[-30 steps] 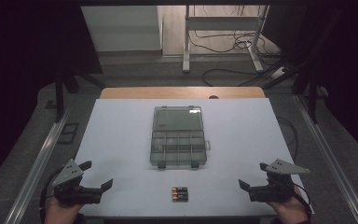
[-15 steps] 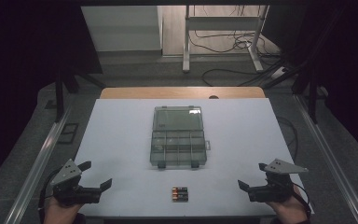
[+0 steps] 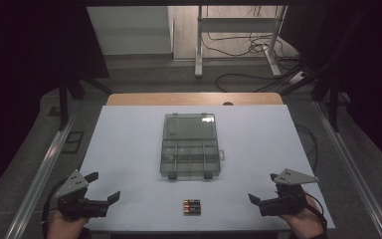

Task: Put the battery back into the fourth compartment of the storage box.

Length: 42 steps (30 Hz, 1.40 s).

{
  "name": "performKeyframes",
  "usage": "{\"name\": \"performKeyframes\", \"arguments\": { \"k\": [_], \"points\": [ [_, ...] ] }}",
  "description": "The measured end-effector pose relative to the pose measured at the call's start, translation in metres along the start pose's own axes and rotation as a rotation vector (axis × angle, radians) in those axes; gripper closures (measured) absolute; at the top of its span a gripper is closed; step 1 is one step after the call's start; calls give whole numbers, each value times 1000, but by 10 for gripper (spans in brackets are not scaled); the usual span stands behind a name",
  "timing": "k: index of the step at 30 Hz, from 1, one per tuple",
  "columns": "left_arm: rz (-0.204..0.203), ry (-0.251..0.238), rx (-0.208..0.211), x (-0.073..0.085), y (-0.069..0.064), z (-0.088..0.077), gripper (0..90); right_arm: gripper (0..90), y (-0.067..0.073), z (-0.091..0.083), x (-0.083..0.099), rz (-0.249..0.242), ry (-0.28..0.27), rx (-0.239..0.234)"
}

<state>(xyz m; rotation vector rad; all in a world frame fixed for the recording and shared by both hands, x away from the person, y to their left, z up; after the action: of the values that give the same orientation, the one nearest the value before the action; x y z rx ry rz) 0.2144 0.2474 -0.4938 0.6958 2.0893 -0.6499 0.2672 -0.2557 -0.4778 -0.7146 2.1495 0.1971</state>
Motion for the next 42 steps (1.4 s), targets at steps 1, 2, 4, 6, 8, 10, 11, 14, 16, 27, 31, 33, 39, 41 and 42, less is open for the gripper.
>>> {"name": "performKeyframes", "arguments": {
  "k": [1, 2, 4, 6, 8, 10, 11, 14, 16, 27, 31, 33, 39, 41, 42],
  "points": [
    [2, 2, -1, 0, 0, 0, 8, 0, 0, 0, -1, -4, -1, -1],
    [4, 4, -1, 0, 0, 0, 9, 0, 1, 1, -1, -1, 0, -4],
    [6, 7, -2, 0, -1, 1, 8, 0, 2, 2, -3, 2, 2, -12],
    [5, 8, -4, 0, 0, 1, 8, 0, 3, 4, -4, 4, 2, -15],
    [6, 9, -5, 0, 0, 1, 7, 0, 5, 6, -6, -2, 5, -19],
    [6, 9, -6, 0, 0, 1, 6, 0, 6, 8, -8, -7, 11, -22],
    [6, 9, -7, 0, 0, 1, 5, 0, 7, 9, -9, -11, 14, -25],
    [3, 10, -10, 0, 0, 1, 4, 0, 11, 12, -11, -18, 20, -34],
    [2, 11, -11, 0, 0, 1, 4, 0, 14, 15, -13, -30, 27, -42],
    [-2, 11, -12, 0, 0, 1, 2, 0, 24, 27, -20, -70, 50, -68],
    [-1, 12, -12, 0, 0, 1, 2, 0, 27, 32, -24, -64, 57, -87],
    [-1, 13, -12, 0, 0, 1, 1, 0, 30, 35, -26, -67, 55, -92],
    [-1, 14, -11, 0, 0, 1, 1, 0, 37, 44, -32, -86, 55, -112],
    [0, 16, -12, 0, 0, 1, 2, 0, 40, 46, -34, -90, 57, -117],
    [1, 17, -12, 0, 0, 2, 2, 0, 41, 48, -35, -85, 58, -124]
  ]
}}
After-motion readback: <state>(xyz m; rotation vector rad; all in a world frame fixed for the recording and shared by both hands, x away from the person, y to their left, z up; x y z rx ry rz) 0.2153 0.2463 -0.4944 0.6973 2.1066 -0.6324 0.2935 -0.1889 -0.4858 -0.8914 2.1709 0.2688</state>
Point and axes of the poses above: each handheld gripper's, and its own axes: z roughly forward along the jaws, x roughly out of its underside, y roughly to its left, the point moved 4 cm from there along z, roughly forward along the jaws, and after that the axes turned 11 degrees about x, right-handed, at the moved point
